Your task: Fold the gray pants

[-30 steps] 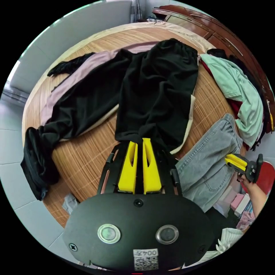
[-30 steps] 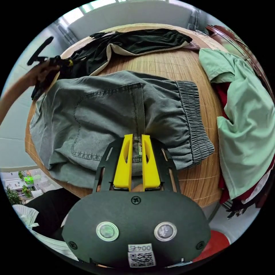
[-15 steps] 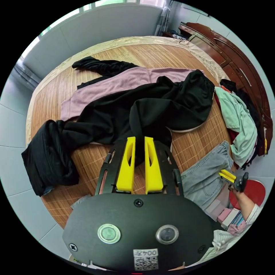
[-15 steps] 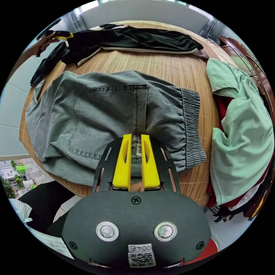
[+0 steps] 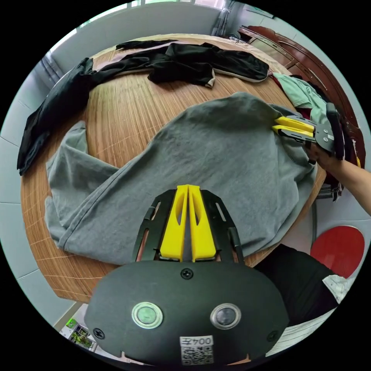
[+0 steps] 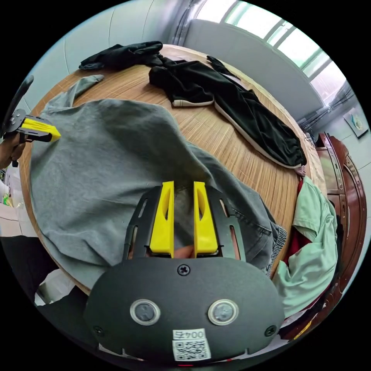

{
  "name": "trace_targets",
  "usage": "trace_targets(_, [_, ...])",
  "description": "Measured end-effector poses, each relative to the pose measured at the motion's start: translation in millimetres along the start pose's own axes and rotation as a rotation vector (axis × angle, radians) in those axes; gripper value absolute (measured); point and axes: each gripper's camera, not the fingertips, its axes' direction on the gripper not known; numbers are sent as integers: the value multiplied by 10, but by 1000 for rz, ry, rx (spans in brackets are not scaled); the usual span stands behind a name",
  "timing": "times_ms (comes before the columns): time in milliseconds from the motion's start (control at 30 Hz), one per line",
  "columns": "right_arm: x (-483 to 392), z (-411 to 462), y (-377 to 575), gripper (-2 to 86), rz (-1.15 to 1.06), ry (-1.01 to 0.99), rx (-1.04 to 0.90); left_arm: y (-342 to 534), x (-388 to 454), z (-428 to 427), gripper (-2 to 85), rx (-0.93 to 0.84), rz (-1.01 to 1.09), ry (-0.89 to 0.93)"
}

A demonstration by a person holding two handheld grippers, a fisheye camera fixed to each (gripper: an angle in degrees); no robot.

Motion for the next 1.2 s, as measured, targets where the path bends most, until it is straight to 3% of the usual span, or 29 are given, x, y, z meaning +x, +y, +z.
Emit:
trace_targets(133, [251,340,108,71,-10,59,4,-424,28,201,2,74,72,-2])
trace_targets(267, [763,724,74,49,192,18,-93,-790,-153,327,3,-2,30,124])
trace_targets(433, [727,452,-4,45,337,-195,113,-5,-542,-136,4,142,-109,142])
trace_targets(667, [-1037,755,-855,100,-26,-581,222,1760,-1353,-473,2,134,-385,96])
trace_targets(967, [-3244,2020,-2201,139,-477,-518,111,2920,-1837,-380,1,98,-532,70])
trace_targets(1033, [-3422,2390,-2326,118,-524,-449,43,2993,-1865,-375,1,120,-548,81])
trace_targets(1100, [-3393,2810,-2399,20,-551,-406,-40,2997,-1869,-377,1,133,-551,86])
trace_targets(1200, [-2673,2928,-2401,3,-358,-629,23,2893,-1819,-379,4,155,-504,87])
